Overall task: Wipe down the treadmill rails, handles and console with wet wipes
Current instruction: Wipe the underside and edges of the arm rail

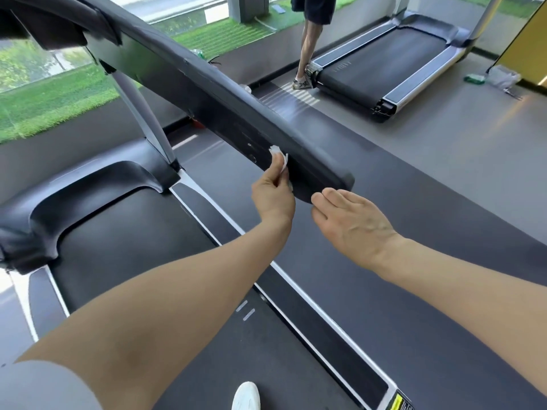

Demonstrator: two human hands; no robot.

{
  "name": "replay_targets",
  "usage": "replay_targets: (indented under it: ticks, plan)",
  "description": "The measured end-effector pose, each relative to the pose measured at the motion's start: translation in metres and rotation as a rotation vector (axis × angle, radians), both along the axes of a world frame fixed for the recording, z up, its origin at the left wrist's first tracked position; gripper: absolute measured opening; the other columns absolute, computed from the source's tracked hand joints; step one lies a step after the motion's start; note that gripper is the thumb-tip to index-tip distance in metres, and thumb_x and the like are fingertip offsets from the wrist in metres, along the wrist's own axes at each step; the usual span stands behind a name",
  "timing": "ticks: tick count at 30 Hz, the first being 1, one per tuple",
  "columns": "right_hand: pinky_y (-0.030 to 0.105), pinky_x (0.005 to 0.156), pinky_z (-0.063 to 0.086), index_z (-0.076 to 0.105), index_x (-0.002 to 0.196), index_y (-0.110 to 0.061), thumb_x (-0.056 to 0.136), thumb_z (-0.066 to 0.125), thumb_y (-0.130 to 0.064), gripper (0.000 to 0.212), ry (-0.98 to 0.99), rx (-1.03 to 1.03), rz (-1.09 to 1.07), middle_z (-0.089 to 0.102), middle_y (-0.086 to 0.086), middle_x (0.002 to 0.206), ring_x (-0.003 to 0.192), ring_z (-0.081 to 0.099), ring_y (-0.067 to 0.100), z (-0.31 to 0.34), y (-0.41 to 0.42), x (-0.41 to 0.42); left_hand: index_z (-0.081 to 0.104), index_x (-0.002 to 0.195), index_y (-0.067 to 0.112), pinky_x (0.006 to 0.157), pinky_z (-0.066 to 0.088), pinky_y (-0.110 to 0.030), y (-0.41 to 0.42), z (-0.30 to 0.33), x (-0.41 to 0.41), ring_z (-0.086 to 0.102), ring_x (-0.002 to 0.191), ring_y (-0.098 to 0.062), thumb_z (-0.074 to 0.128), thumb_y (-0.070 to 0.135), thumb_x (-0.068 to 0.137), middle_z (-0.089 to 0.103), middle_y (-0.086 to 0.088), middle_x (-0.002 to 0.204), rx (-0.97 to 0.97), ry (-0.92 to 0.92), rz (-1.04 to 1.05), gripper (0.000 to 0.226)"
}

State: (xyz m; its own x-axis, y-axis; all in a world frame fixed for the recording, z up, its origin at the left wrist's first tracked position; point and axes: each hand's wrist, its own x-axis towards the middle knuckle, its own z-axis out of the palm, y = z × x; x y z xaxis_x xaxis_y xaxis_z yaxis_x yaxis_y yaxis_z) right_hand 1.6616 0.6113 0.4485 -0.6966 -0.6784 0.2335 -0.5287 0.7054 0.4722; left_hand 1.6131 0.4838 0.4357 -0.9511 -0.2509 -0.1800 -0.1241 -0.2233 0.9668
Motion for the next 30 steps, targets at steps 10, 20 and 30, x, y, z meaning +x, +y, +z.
replay_targets:
  ticks: [10,20,30]
  plan:
    - [0.033,0.090,0.046,0.071,0.088,-0.005,0.064,0.035,-0.002,0.044,-0.053,0.071,-0.036,0.063,0.011,0.106,0.100,0.045,0.028,-0.003,-0.034,-0.015,0.063,0.122,0.014,0.087,0.043,-0.008,-0.053,-0.005,-0.018,0.057,0.103,-0.005,0.050,0.009,0.097,0.064,0.009,0.106,-0.003,-0.030,0.122,0.028]
    - [0.027,0.103,0.034,0.051,0.131,-0.002,0.082,0.010,0.000,0.063,0.106,0.196,-0.354,0.033,0.011,0.127,0.113,0.034,0.025,-0.008,-0.041,-0.018,0.064,0.118,0.009,0.092,0.042,-0.007,-0.046,-0.007,-0.060,0.056,0.110,-0.010,0.052,0.007,0.096,0.059,0.002,0.121,-0.057,0.035,0.064,0.026]
    - [0.037,0.102,0.026,0.055,0.125,0.004,0.081,0.021,0.000,0.056,0.124,0.158,-0.361,0.034,0.015,0.126,0.112,0.035,0.028,-0.016,-0.041,-0.013,0.068,0.108,0.014,0.092,0.045,-0.011,-0.048,-0.013,-0.026,0.060,0.101,-0.004,0.055,0.008,0.095,0.063,0.008,0.109,-0.045,0.029,-0.095,0.020]
